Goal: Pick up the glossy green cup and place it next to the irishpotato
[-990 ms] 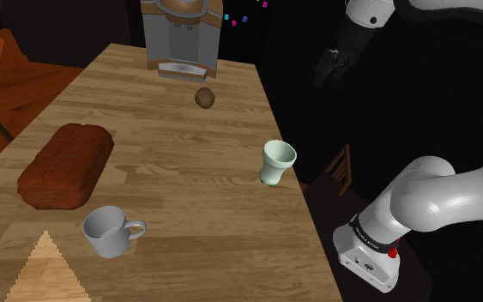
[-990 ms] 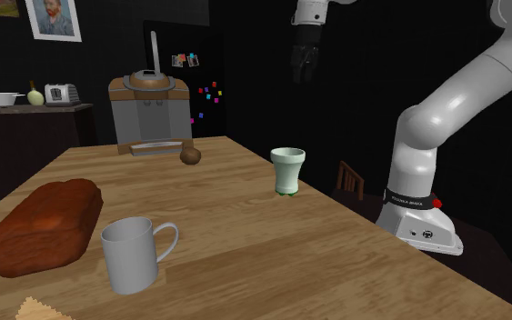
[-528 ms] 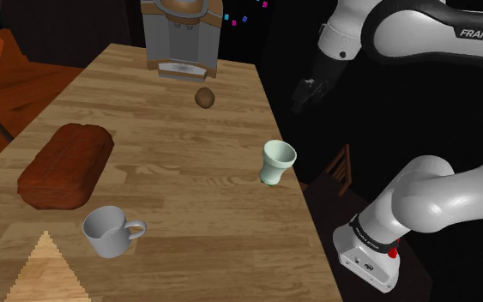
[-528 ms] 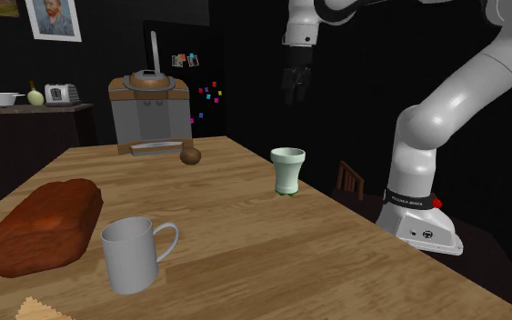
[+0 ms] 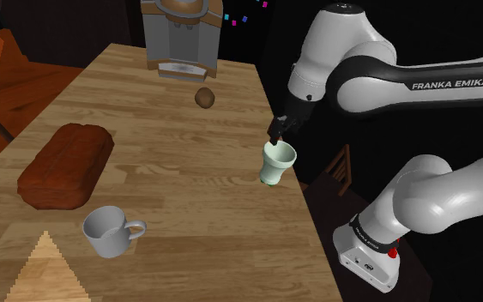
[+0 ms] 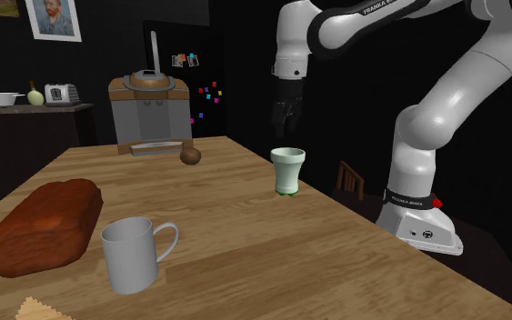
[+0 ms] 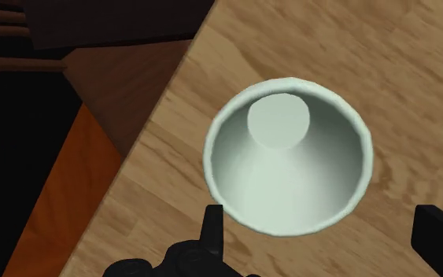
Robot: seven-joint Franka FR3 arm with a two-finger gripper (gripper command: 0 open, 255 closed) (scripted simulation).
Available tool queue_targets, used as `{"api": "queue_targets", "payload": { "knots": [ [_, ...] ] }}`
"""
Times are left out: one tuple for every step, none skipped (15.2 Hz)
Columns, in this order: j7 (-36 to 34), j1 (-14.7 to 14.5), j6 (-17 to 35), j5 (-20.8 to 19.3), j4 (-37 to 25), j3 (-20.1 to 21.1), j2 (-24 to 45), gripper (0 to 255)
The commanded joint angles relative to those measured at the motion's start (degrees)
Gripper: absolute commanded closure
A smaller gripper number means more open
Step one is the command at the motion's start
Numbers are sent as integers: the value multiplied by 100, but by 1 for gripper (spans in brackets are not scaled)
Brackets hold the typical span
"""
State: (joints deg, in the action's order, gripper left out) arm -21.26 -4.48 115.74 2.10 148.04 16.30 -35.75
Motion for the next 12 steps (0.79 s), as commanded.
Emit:
{"api": "queue_targets", "payload": {
  "knots": [
    [-231, -60, 312, 66, 92, 218, 259, 0],
    [-336, -82, 468, 87, 137, 319, 393, 0],
    [-442, -101, 625, 102, 175, 422, 537, 0],
    [-507, -110, 719, 108, 194, 484, 626, 0],
    [-515, -102, 810, 101, 244, 494, 668, 0],
    [-523, -93, 901, 93, 293, 505, 711, 0],
    [-531, -83, 993, 84, 340, 516, 757, 0],
    [-540, -72, 1086, 75, 387, 527, 804, 0],
    [-550, -61, 1179, 64, 432, 538, 853, 0],
    [-561, -49, 1273, 51, 475, 550, 905, 0],
    [-573, -36, 1368, 38, 518, 563, 958, 0],
    [-580, -27, 1423, 30, 542, 570, 990, 0]
  ]
}}
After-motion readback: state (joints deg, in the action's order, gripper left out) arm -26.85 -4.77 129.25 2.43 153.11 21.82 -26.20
